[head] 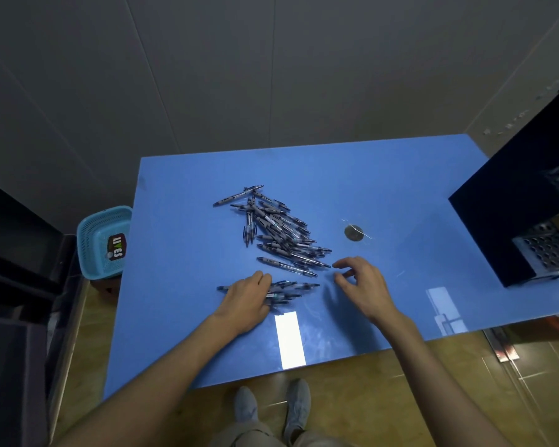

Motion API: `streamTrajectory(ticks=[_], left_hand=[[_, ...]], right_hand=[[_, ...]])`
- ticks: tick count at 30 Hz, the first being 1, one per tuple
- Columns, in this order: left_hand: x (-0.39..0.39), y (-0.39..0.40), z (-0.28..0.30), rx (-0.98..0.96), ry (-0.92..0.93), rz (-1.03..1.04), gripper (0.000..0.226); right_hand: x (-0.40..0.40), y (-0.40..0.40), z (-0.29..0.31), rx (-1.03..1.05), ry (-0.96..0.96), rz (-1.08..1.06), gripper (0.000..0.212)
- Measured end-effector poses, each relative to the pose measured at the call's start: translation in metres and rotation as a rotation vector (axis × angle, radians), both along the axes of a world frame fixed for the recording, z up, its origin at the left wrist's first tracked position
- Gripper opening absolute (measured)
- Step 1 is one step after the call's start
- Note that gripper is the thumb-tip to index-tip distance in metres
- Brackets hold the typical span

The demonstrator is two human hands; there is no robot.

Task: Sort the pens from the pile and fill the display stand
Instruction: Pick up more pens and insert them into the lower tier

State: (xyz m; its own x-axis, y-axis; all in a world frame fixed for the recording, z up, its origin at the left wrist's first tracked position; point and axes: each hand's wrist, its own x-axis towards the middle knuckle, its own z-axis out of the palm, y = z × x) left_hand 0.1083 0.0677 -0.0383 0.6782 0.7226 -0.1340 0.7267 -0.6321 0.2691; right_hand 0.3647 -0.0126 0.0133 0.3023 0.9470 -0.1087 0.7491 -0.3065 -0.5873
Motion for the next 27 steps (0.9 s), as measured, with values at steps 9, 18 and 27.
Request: streamTrajectory(ticks=[9,18,27], left_hand=[[-0.027,0.016,-0.004,0.153,-0.575,0.523,0.030],[-0.028,0.047,0.011,0.147,-1.058,0.863,0.016],[-0.020,0.049,-0.003,0.218,-0.929,0.934,0.035]], right_hand=[[-0.027,0.022,0.009,0.132,0.028,-0.012,0.013],[-0.059,0.062,0.009,0.183,0.056,0.048,0.015],[-0.045,0.047,-0.006,0.160,0.037,0.019,0.013]])
